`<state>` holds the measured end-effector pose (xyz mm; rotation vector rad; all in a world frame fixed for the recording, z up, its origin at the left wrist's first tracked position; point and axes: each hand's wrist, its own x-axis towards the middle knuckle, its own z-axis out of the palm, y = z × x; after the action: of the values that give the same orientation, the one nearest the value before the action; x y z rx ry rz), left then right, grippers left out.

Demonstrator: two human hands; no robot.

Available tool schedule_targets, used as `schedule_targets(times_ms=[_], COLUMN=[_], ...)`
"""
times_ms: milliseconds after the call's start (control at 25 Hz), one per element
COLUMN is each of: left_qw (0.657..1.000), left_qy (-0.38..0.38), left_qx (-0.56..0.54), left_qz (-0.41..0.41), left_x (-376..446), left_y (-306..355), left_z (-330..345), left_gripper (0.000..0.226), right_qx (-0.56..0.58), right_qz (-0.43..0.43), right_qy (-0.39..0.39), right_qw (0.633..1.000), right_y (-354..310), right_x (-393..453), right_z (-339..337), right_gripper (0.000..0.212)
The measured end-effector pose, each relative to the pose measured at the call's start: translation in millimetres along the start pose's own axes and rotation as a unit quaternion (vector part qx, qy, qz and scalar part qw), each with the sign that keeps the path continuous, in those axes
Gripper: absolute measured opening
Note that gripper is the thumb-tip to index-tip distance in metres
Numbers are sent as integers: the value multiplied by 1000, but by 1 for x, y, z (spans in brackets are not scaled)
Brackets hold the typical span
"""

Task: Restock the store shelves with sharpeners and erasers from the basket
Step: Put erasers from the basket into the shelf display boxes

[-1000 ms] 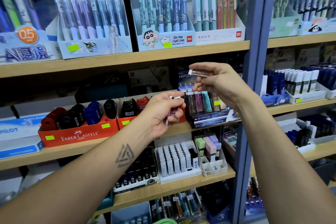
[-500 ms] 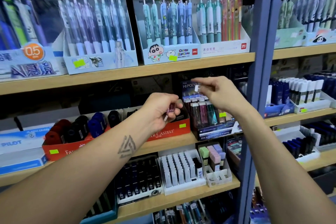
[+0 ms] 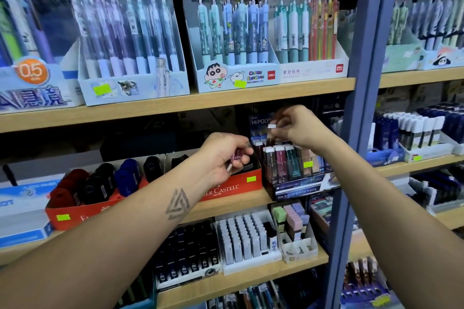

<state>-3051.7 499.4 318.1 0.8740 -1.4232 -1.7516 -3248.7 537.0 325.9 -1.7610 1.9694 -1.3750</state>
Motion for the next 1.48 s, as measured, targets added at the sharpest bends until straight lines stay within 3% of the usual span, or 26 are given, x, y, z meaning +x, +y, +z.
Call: schedule_targets(times_ms=[280, 480, 720, 880, 1480], left_qw=[999, 998, 998, 998, 998], left_qy=[-13, -37, -29, -31, -38], left_qx=[-41, -51, -48, -50, -42], left_qz=[-19, -27, -20, -12, -6], left_x=[5, 2, -1, -4, -11], left_y=[-4, -5, -6, -4, -4], left_z=[-8, -7, -10, -11, -11], left_gripper=[25, 28, 42, 42, 44], right_qx=[-122, -62, -111, -48, -141], right_qz=[22, 48, 69, 81, 30], right_qy=[-13, -12, 5, 11, -8], right_qw=[992, 997, 991, 996, 989], right_y=[-12, -11, -5, -1, -3], right_x=[11, 14, 19, 21, 27], right_z=[-1, 1, -3, -2, 2], right_gripper=[21, 20, 18, 26, 22])
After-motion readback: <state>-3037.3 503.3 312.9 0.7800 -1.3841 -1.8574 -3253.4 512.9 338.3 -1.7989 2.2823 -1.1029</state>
